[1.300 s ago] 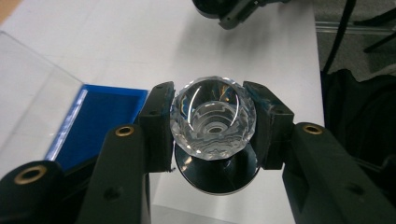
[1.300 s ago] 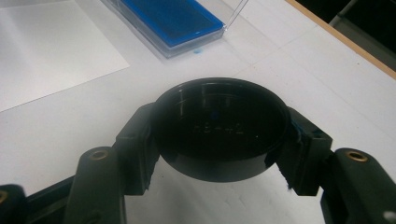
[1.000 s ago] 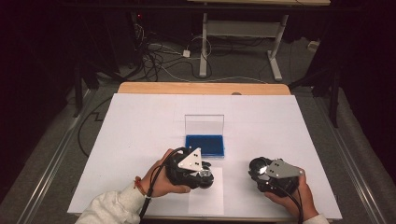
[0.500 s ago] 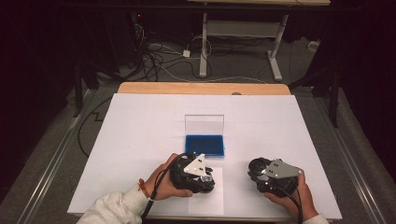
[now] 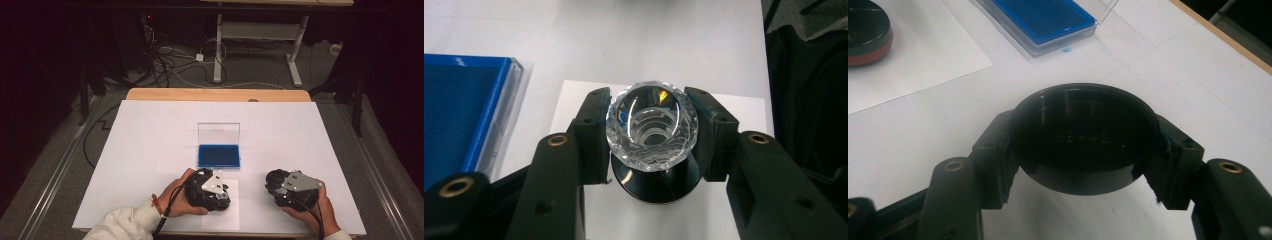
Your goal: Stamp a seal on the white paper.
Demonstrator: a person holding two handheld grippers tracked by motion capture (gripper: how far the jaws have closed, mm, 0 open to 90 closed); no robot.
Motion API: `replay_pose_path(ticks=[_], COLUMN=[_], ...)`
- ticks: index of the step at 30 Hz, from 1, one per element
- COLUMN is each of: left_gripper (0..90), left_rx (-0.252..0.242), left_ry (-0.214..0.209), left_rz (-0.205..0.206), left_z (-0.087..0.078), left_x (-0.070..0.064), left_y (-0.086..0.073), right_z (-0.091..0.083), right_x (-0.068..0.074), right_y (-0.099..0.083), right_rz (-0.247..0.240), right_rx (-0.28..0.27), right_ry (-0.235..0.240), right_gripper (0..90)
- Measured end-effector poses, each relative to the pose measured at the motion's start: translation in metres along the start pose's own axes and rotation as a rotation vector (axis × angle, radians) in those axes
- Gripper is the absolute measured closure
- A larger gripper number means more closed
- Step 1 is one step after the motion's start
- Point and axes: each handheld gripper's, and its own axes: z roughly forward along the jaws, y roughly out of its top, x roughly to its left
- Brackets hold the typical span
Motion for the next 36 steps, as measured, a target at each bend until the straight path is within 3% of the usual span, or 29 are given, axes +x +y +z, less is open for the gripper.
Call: replay_pose_path(ticks=[7, 12, 36], left_gripper=[54.8, 54.8, 54.7], left_rx=[-0.002, 0.011, 0.023], left_ry=[-0.004, 0.030, 0.014], left_rz=[0.001, 0.022, 0.007], left_z=[0.0012, 0.0005, 0.0017], left_x=[-0.0007, -0.0073, -0.0050], left_y=[-0.0043, -0.0072, -0.0060], right_z=[0.0003, 0.0013, 0.0012], right_x=[0.0007, 0.0018, 0.0041], right_y=[-0.0001, 0.0005, 0.0017], right_rz=[0.003, -0.001, -0.007], right_rx=[0.006, 0.009, 0.009], right_ry=[0.002, 0.004, 0.005], right_gripper=[38.7, 38.8, 38.7])
